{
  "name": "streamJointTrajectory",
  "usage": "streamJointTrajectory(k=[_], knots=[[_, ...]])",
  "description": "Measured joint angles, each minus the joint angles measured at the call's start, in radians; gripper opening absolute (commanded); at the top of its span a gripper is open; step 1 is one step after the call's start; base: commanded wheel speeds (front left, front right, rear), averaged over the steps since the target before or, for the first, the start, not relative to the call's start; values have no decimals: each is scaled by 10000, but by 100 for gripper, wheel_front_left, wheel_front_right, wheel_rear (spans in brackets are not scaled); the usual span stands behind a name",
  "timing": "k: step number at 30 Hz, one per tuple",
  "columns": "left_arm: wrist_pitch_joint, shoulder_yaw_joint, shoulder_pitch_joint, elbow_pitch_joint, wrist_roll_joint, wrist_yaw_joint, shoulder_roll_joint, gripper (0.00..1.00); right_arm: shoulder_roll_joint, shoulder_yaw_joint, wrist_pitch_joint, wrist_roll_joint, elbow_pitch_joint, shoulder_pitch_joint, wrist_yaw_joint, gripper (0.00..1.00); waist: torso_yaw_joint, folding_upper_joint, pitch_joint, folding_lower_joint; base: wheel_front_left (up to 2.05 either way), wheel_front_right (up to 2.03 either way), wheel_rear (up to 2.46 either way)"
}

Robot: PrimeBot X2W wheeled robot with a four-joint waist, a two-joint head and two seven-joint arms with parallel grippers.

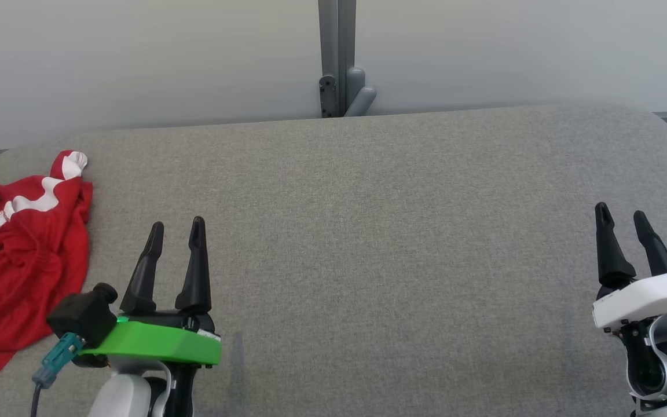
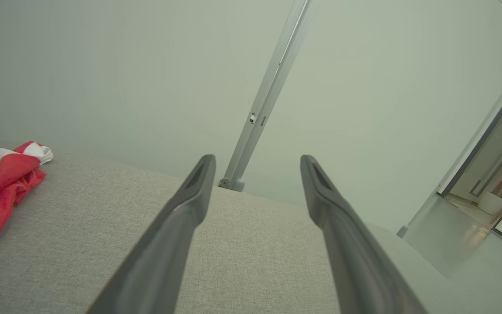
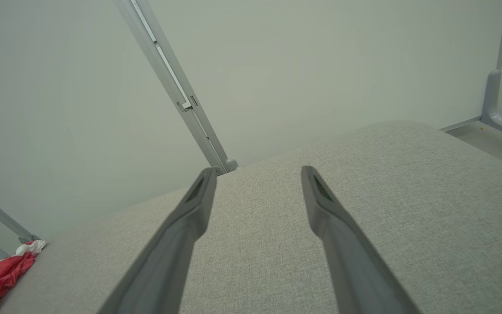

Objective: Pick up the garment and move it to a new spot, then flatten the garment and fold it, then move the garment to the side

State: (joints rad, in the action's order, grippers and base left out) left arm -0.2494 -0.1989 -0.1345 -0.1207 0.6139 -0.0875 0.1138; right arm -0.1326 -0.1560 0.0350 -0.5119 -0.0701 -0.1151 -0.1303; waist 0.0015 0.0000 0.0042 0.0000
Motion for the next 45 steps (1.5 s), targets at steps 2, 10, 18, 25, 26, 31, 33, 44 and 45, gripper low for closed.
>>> streamJointTrajectory(k=[2, 10, 18, 25, 26, 31, 33, 44, 45], knots=[[0, -8, -60, -142, -173, 15, 19, 100, 4, 58, -115, 284, 0, 1, 0, 100, -1, 0, -6, 0, 0, 0, 0], [-29, -35, -301, -798, -1149, 90, 73, 100, 48, 330, -600, 1325, -104, 29, 0, 100, -10, 0, -27, 0, 0, 0, 0], [36, -29, -447, -1177, -1856, 174, 98, 100, 140, 512, -1001, 2088, -330, 79, 0, 100, -3, 0, -34, 0, 0, 0, 0], [119, 56, -495, -1442, -2357, 330, 121, 100, 234, 614, -1329, 2583, -621, 99, -2, 100, 15, 0, -31, 0, 0, 0, 0], [119, 73, -501, -1457, -2422, 353, 123, 100, 234, 619, -1371, 2660, -663, 99, -2, 100, 18, 0, -30, 0, 0, 0, 0], [119, 115, -504, -1592, -2688, 441, 123, 100, 280, 631, -1603, 2894, -874, 97, -2, 100, 32, 0, -38, 0, 0, 0, 0], [121, 140, -504, -1662, -2840, 454, 125, 100, 337, 619, -1662, 2907, -993, 96, -2, 100, 31, 0, -37, 0, 0, 0, 0], [282, 288, -503, -1919, -3277, 548, 105, 100, 435, 732, -1871, 3103, -1296, 85, -2, 100, 1, 0, -44, 0, 0, 0, 0], [284, 290, -503, -1944, -3340, 571, 107, 100, 437, 734, -1879, 3147, -1315, 84, -2, 100, -1, 0, -44, 0, 0, 0, 0]])
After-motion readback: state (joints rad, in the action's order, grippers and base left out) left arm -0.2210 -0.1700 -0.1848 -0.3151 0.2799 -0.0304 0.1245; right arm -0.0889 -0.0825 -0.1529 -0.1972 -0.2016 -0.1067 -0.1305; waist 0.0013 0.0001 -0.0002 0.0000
